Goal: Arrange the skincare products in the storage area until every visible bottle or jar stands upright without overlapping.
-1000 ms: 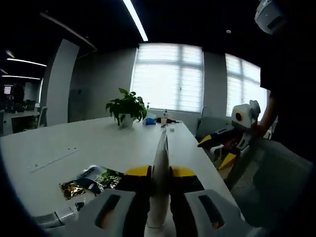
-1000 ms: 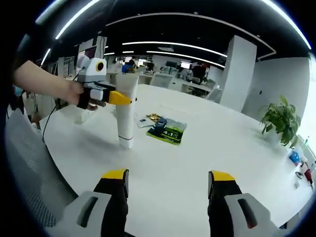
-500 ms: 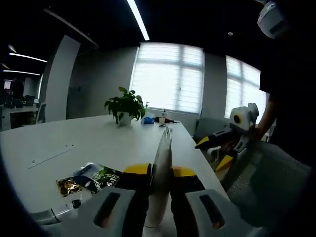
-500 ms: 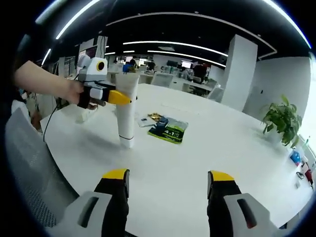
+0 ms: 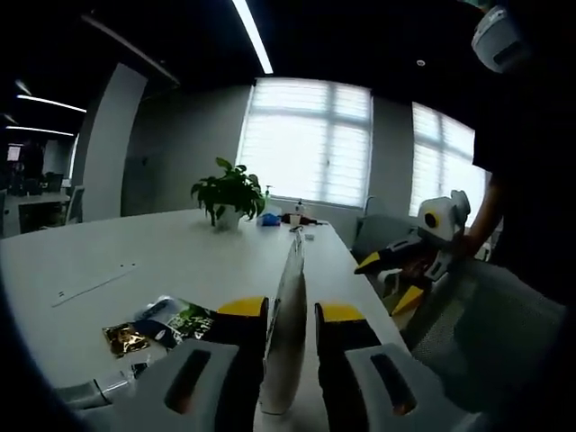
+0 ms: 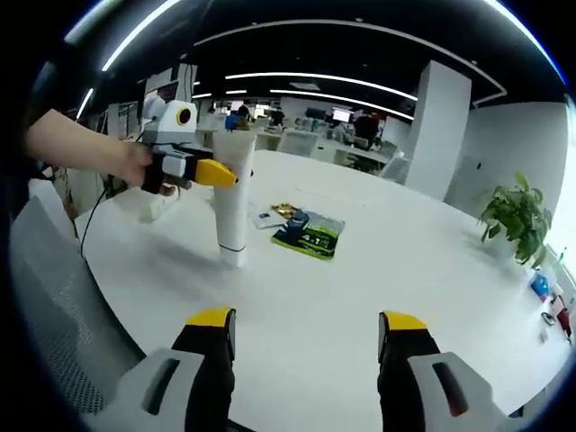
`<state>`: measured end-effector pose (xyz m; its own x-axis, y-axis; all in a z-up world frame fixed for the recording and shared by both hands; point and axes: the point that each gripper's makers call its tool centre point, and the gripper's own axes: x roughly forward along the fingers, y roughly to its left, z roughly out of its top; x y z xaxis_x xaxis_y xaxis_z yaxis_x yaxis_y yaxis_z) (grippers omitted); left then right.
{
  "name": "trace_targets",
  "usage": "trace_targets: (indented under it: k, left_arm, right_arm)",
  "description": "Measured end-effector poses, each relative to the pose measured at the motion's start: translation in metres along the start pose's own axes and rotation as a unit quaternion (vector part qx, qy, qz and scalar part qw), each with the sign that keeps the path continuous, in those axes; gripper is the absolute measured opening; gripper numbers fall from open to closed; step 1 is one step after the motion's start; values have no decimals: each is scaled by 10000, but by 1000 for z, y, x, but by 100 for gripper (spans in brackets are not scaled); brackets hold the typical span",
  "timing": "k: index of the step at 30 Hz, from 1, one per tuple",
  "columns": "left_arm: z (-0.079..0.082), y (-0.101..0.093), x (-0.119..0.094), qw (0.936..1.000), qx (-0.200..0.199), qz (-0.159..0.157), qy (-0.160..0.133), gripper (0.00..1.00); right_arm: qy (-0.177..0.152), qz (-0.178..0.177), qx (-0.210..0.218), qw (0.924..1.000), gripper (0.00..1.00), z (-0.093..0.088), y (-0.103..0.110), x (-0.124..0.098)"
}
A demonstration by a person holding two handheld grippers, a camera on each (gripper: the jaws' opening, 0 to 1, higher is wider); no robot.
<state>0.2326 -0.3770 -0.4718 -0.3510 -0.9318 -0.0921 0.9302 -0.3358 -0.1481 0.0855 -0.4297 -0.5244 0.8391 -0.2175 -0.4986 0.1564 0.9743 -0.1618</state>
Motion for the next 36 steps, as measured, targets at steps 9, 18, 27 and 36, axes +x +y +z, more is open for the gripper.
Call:
trace_targets:
  k: [9, 18, 27, 36]
  left_arm:
    - [-1, 3, -13, 9994, 30, 306, 148, 26]
    - [-6, 18, -48, 9941, -206, 1022, 308, 52]
    - [-12, 9, -78, 9856, -462, 1535, 548, 73]
    - [-19, -3, -120, 9744, -734, 2026, 640, 89]
  right_arm:
    - [-4, 61, -11, 10000, 68, 1, 3, 1]
    - [-61, 176, 20, 9998, 75, 3, 7, 1]
    - [-65, 405, 100, 9991, 81, 2, 16, 3]
    - [-122, 567, 221, 9981, 87, 3, 21, 2]
